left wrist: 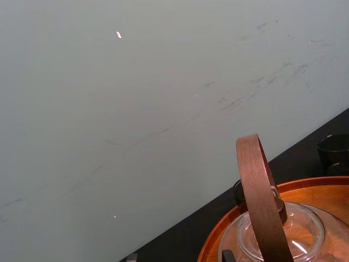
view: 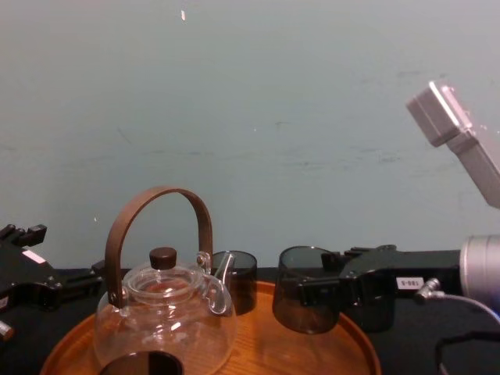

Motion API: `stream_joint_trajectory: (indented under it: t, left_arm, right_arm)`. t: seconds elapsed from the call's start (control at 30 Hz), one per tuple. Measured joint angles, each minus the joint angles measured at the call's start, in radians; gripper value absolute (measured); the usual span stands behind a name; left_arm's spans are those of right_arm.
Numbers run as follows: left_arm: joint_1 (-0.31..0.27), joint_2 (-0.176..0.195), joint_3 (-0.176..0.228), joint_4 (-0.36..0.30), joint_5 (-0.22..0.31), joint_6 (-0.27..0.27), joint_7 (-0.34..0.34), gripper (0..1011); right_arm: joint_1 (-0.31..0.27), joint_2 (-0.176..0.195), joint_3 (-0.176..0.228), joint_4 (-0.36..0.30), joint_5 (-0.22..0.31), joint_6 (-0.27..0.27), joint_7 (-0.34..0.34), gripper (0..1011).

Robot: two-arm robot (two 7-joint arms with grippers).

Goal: Pick up the glass from the table and place it on the tray.

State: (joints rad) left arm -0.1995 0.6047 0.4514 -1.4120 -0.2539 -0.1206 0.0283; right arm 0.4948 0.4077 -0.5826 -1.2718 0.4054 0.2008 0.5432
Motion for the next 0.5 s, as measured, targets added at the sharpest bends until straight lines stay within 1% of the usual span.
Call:
stream_joint_trajectory:
  t: [0.2,0.23,0.33,0.37,0.5]
  left_arm:
    - [0.000,0.000,0.000,0.000,0.000,0.000,0.000,1001]
    - [0.000,0.000,0.000,0.000,0.000,0.000,0.000,1001]
    - [0.000,0.000,0.000,0.000,0.000,0.000,0.000,1001]
    - [0.000,0.000,0.000,0.000,0.000,0.000,0.000,1001]
    - [0.000,0.000,0.000,0.000,0.000,0.000,0.000,1001]
  right_arm:
    - [0.026,-0.038,-0.002,0.061,-0.021,-0.011,-0.010,903]
    - [0.026,-0.038,-0.002,0.061,-0.021,-0.011,-0.010,903]
    - [0.038,-0.059,-0.001,0.096,-0.034,-0.021,-0.015,903]
    - [0.038,-0.059,-0.001,0.096,-0.034,-0.021,-0.015,903]
    - [0.048,-0.080,0.003,0.134,-0.044,-0.038,-0.014,903]
